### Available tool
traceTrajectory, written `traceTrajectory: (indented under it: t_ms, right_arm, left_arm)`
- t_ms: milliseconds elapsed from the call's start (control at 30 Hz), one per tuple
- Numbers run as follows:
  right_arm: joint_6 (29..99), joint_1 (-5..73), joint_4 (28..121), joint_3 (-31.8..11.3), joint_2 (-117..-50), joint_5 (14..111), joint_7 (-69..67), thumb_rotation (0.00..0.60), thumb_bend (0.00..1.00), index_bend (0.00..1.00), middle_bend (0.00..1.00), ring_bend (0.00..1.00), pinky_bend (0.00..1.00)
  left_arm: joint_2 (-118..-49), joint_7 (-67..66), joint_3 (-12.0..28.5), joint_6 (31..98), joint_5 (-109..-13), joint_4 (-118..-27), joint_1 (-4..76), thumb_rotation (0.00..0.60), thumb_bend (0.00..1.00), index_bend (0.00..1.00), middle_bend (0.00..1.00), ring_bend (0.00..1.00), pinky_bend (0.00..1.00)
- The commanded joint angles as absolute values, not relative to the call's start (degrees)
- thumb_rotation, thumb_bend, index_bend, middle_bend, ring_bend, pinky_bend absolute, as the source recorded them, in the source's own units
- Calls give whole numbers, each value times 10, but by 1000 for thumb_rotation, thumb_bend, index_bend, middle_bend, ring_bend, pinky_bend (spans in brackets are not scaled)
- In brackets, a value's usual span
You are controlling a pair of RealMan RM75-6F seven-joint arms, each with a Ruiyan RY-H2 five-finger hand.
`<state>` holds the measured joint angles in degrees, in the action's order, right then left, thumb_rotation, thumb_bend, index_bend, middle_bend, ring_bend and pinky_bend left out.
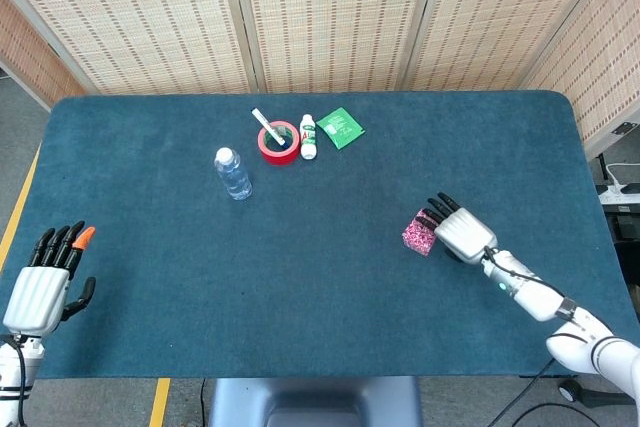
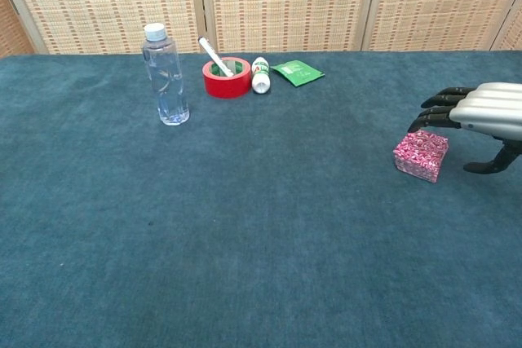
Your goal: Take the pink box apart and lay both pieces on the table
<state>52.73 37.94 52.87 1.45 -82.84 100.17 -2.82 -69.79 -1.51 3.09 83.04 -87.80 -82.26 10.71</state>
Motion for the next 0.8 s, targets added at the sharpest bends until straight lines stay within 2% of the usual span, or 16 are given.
traceTrajectory:
  t_ms: [33,800]
  right_arm:
    - [523,387,523,19,-834,1003,-19,600,271,152,135,0,0]
    - [504,418,496,24,-875,967,13,600,270,208,167,0,0]
  left_arm:
    - [-697,-14,31,829,-877,-823,108,600,475,0,0,0,47]
    - [-696,-22,28,824,-872,-828,109,600,475,0,0,0,48]
